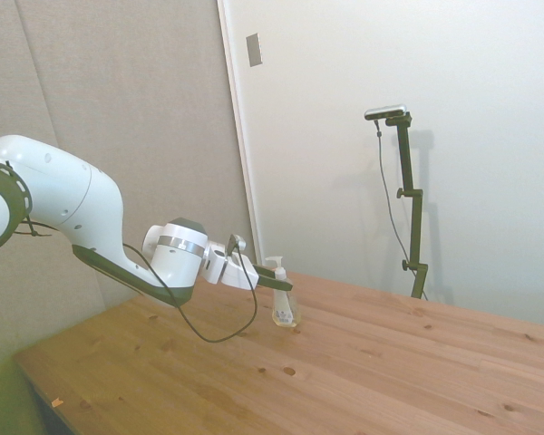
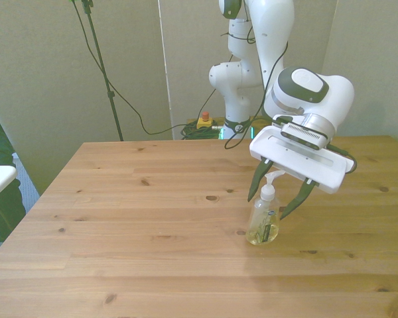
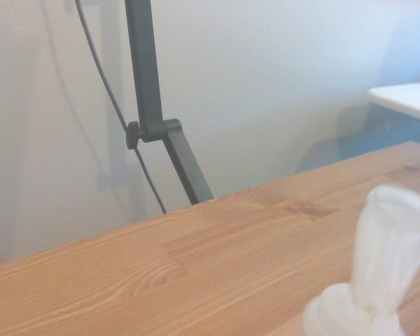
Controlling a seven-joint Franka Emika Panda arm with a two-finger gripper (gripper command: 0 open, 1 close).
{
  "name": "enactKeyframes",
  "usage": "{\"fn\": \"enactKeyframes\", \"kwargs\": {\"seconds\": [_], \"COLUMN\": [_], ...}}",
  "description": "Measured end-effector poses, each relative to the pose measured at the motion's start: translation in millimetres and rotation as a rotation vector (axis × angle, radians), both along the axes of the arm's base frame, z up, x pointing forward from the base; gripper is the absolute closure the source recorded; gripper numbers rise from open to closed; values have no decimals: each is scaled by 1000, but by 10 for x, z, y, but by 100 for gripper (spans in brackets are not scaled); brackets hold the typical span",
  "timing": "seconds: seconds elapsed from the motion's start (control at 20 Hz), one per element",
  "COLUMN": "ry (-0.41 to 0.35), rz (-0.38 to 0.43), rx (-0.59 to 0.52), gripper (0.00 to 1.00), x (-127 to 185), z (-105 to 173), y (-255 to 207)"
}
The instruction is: Stand the sanitizer
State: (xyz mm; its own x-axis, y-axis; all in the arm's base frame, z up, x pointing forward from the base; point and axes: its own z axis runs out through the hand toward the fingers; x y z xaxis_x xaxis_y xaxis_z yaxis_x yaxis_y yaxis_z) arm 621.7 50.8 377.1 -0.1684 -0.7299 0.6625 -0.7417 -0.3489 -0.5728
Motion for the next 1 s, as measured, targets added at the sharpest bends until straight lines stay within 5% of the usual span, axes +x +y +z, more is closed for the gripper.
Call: {"fn": "enactKeyframes", "kwargs": {"seconds": [0.25,1.0], "ry": [89,621], "rz": [91,430], "rx": [132,389], "gripper": [0,0], "x": [-51,-795], "z": [281,235], "y": [119,752]}}
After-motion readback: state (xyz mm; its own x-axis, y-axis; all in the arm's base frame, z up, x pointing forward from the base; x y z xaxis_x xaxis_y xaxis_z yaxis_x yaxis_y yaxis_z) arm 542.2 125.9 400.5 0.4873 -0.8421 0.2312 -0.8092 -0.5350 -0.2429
